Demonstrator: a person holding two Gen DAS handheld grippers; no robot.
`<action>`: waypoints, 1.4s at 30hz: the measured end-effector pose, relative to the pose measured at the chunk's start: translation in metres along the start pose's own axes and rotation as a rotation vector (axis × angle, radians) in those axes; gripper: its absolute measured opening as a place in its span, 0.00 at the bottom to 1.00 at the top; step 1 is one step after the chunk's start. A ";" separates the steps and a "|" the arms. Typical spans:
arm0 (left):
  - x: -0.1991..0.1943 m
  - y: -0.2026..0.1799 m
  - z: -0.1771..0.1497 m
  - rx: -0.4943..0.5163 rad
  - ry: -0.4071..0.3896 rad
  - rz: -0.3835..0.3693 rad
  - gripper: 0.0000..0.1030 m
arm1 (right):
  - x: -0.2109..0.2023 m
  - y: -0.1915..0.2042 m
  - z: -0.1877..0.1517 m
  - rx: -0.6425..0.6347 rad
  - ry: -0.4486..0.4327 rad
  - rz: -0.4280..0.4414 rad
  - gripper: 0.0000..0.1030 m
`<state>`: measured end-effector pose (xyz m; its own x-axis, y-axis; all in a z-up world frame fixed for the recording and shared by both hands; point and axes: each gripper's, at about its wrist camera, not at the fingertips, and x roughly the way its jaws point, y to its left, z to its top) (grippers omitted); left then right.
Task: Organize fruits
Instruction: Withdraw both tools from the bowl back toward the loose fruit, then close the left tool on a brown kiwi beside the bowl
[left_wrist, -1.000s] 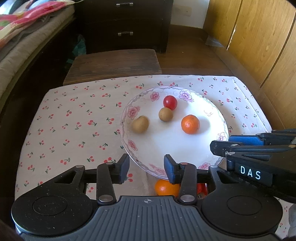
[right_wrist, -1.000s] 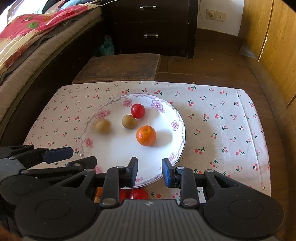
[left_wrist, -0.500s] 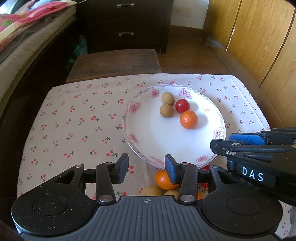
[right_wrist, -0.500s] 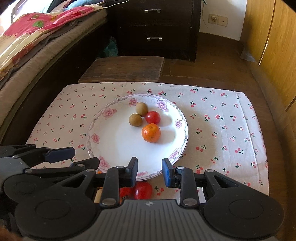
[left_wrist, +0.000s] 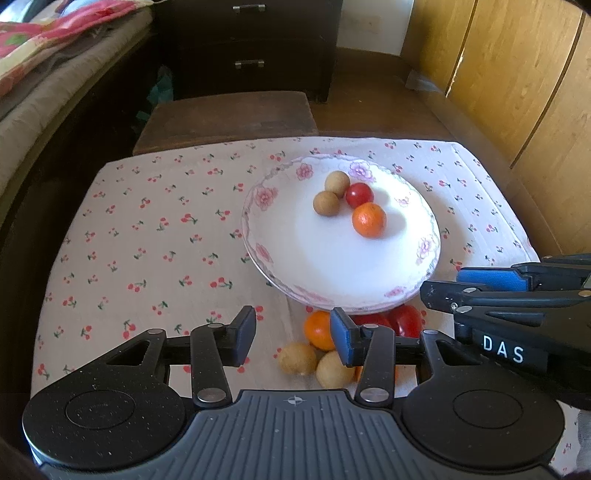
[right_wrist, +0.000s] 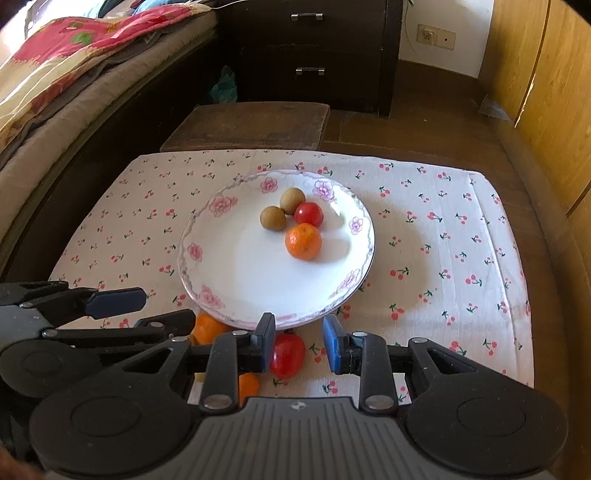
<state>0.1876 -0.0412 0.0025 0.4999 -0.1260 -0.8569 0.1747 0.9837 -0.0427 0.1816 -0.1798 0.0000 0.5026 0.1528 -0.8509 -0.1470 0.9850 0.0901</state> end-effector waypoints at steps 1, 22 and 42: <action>0.000 0.000 -0.002 0.000 0.001 -0.001 0.52 | 0.000 0.000 -0.001 0.000 0.001 0.000 0.29; 0.009 0.006 -0.020 -0.044 0.048 -0.014 0.52 | -0.002 0.002 -0.017 0.000 0.043 0.016 0.29; 0.022 0.016 -0.018 -0.104 0.065 -0.016 0.52 | 0.005 0.000 -0.019 -0.007 0.075 0.023 0.30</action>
<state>0.1863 -0.0259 -0.0263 0.4408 -0.1360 -0.8872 0.0918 0.9901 -0.1062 0.1683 -0.1807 -0.0141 0.4342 0.1685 -0.8849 -0.1637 0.9808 0.1064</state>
